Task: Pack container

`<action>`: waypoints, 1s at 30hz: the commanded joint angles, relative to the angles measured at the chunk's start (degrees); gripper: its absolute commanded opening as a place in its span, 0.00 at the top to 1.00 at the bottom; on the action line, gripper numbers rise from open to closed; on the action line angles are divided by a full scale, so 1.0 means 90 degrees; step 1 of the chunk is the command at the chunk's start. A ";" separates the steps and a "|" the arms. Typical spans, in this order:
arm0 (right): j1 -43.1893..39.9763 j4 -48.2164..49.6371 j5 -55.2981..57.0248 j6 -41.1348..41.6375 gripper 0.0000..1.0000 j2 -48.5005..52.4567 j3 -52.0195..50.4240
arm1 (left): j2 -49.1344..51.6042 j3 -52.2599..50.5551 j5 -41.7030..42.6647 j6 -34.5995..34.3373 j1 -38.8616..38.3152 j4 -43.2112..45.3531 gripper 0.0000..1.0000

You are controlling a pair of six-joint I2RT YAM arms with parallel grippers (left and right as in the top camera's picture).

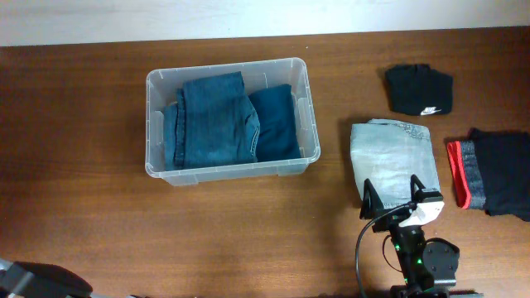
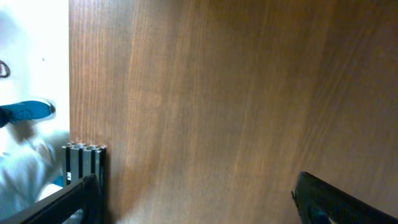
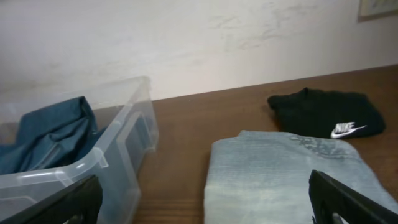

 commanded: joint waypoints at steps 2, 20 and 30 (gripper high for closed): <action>-0.0049 0.0046 -0.0197 0.0267 0.02 -0.0053 -0.0041 | -0.0520 0.0063 0.0413 0.0362 0.0027 0.0075 0.00; -0.0049 -0.0032 -0.0172 0.0240 0.01 -0.0053 -0.0041 | -0.4906 -0.1377 0.2613 0.2200 0.0027 0.1474 0.00; -0.0053 0.0255 0.0287 0.0277 0.02 -0.0053 -0.0034 | -0.4787 -0.2647 0.5904 0.3891 -0.0634 0.2501 0.01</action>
